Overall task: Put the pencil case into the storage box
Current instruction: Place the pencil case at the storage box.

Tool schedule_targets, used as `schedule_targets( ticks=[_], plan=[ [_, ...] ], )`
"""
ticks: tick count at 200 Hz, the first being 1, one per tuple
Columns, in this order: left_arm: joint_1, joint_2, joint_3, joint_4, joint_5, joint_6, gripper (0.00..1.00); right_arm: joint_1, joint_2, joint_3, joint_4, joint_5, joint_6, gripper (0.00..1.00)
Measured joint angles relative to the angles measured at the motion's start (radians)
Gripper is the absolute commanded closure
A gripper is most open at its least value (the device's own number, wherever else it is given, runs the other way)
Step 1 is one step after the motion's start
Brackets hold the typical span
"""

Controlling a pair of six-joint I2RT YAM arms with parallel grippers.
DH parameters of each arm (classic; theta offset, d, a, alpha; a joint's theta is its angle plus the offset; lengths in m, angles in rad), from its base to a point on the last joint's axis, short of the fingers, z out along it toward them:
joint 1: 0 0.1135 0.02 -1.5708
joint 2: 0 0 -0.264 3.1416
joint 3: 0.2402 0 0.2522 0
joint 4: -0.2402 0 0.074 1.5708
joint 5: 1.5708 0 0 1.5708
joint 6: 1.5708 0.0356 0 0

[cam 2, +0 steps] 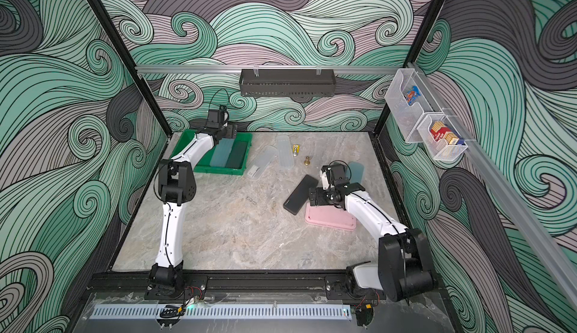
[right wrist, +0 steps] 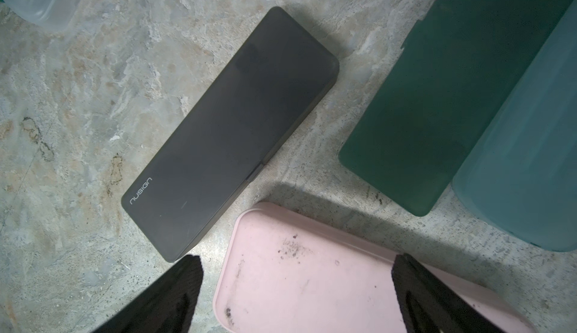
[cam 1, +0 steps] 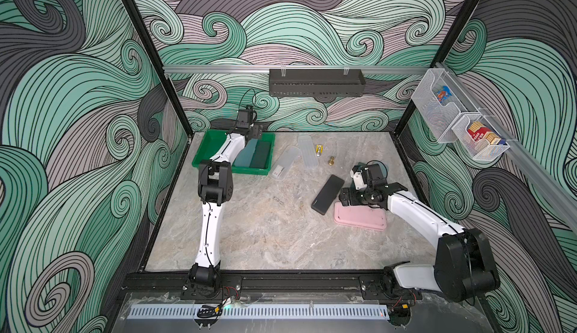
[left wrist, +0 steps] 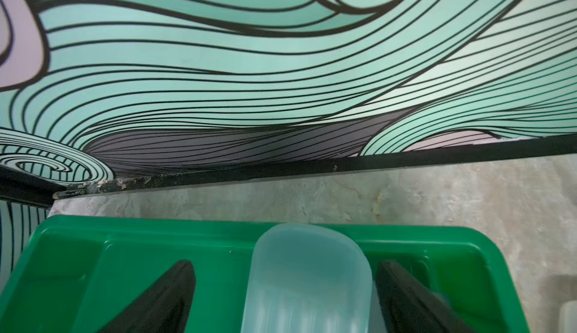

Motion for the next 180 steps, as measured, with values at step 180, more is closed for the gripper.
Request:
schedule_targets(
  ticks=[180],
  plan=[
    [0.023,-0.269,-0.409,0.071,0.065,-0.105,0.02,0.027,-0.039,-0.002,0.008,0.001,0.02,0.01]
  ],
)
